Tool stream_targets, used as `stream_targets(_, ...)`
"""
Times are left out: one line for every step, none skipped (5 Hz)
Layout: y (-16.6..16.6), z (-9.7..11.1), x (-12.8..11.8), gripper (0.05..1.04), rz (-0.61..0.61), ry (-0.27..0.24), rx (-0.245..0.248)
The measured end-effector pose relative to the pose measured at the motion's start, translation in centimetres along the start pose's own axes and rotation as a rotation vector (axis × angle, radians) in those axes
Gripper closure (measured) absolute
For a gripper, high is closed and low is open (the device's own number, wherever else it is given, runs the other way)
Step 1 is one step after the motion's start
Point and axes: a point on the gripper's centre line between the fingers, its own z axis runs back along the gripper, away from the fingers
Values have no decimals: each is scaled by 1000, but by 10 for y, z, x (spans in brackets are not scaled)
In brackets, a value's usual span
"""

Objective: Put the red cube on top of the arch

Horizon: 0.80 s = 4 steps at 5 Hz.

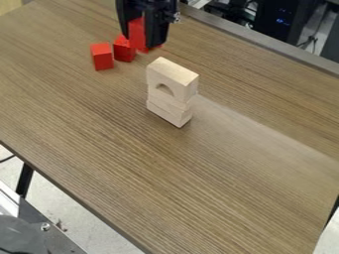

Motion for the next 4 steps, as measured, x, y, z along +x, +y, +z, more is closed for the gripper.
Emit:
stream_targets(-4,-1,3,497,-6,-13,6)
stream_targets(-7,-1,8,498,9,-34,13)
stream_targets(-10,-10,12,498,23,-20,8)
stream_targets(-12,-15,14,497,28,-14,7)
